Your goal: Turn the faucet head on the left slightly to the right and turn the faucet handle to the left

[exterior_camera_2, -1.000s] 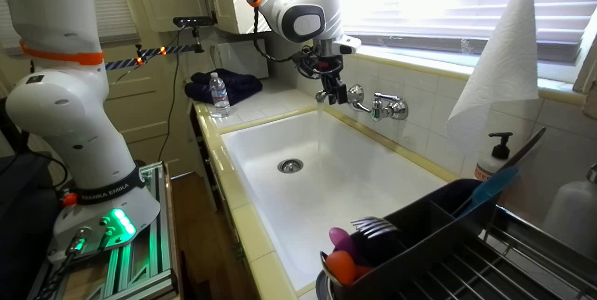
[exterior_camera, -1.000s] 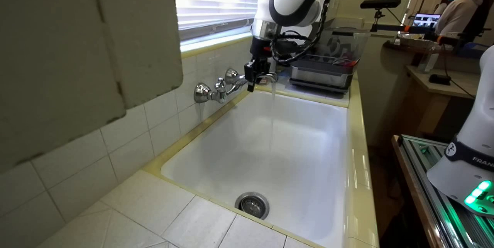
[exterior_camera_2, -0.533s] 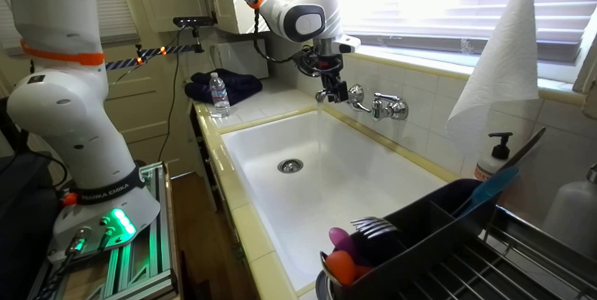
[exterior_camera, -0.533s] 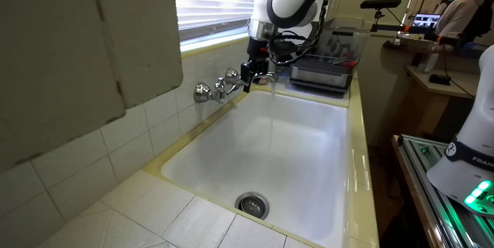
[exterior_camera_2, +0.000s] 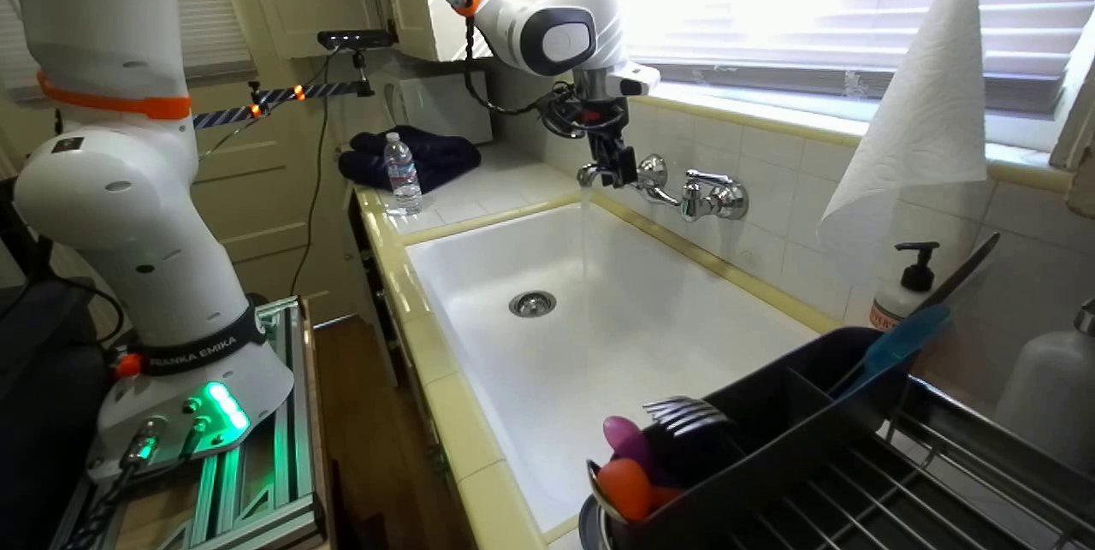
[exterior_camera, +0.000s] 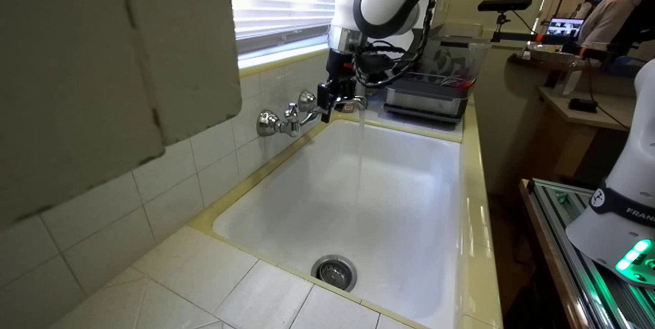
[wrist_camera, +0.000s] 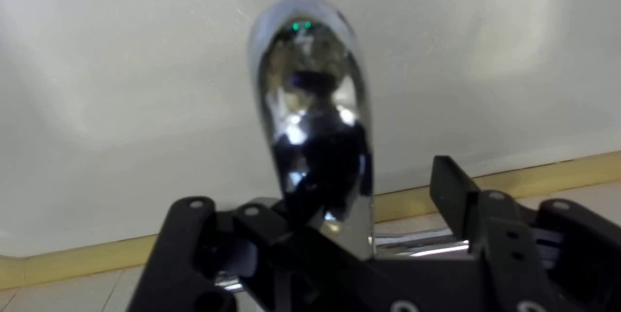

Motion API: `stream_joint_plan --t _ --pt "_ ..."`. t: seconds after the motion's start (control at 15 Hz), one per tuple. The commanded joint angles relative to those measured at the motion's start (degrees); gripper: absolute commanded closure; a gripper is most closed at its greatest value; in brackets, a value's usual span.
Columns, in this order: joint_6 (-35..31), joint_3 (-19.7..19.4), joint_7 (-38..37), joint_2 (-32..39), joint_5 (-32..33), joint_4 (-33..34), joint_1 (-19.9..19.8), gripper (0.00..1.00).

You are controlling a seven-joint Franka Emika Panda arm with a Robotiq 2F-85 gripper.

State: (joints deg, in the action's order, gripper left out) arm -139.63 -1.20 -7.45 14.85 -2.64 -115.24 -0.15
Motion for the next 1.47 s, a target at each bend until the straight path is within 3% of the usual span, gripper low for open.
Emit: stream_joint_plan --t 0.0,0.33,1.4 --pt "-0.47 1.74 -3.31 0.64 -1.15 2.05 2.27 0.68" --pt "-1.21 1.88 -5.66 1.12 -1.33 2.24 2.68 1.0" --pt "-2.29 1.73 -11.71 2.43 -0.34 4.1 4.87 1.0"
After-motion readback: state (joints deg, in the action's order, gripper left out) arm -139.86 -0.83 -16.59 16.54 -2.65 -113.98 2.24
